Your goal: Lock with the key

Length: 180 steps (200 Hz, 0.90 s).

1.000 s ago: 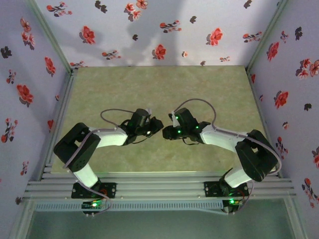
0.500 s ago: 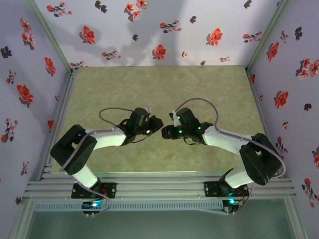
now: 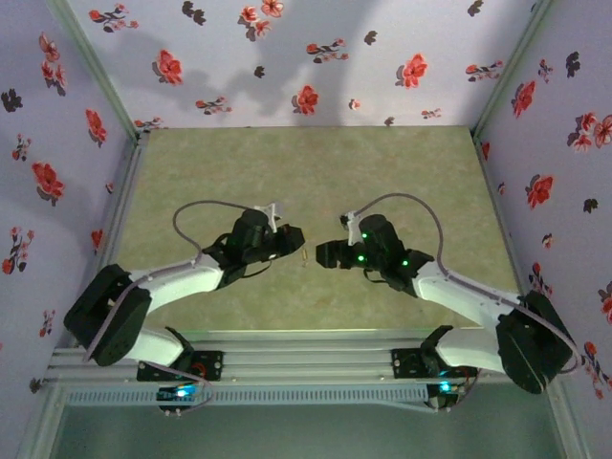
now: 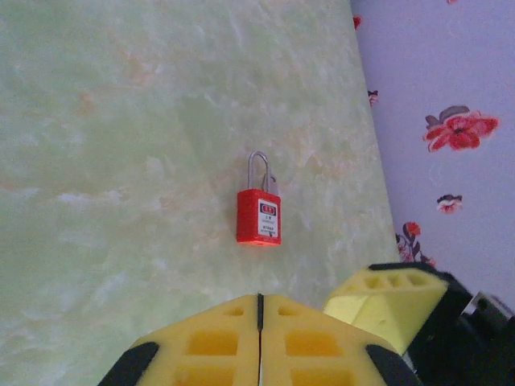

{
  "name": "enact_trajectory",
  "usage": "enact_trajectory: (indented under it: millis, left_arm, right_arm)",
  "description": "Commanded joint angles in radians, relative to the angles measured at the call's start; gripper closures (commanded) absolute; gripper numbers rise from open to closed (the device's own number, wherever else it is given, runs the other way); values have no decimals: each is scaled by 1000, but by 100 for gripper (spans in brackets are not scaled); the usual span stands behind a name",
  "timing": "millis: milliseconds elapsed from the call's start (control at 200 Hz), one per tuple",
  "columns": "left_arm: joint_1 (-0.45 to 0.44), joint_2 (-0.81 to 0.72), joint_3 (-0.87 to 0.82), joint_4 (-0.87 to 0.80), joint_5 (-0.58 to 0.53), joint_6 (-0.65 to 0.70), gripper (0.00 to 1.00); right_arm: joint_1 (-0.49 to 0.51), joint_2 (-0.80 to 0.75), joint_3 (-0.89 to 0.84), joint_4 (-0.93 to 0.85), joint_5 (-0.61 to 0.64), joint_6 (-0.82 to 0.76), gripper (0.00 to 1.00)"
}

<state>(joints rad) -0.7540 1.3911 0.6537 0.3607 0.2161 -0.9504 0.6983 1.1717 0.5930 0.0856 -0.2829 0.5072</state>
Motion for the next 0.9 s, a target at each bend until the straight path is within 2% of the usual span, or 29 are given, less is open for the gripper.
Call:
enact_trajectory:
  millis: [0,280,480,695,895]
  left_arm:
    - [7,-62,-34,7,-29,129,100]
    - [10,-168,-106,20,-66,195,100]
    - [10,-166,-131,58,-67,157,100]
    - [9,-152,-124,76,-76,90,100]
    - [2,-142,-122,91,-86,57,100]
  right_arm:
    - [-5,-45,-32,84,26,3,27]
    - [-5,-40,-70,200,-77,18,25]
    - [7,5,-71,267,-157,36,28]
    - [58,59,-46,259,-152,8,32]
    - [105,96,-9,196,-63,-27,37]
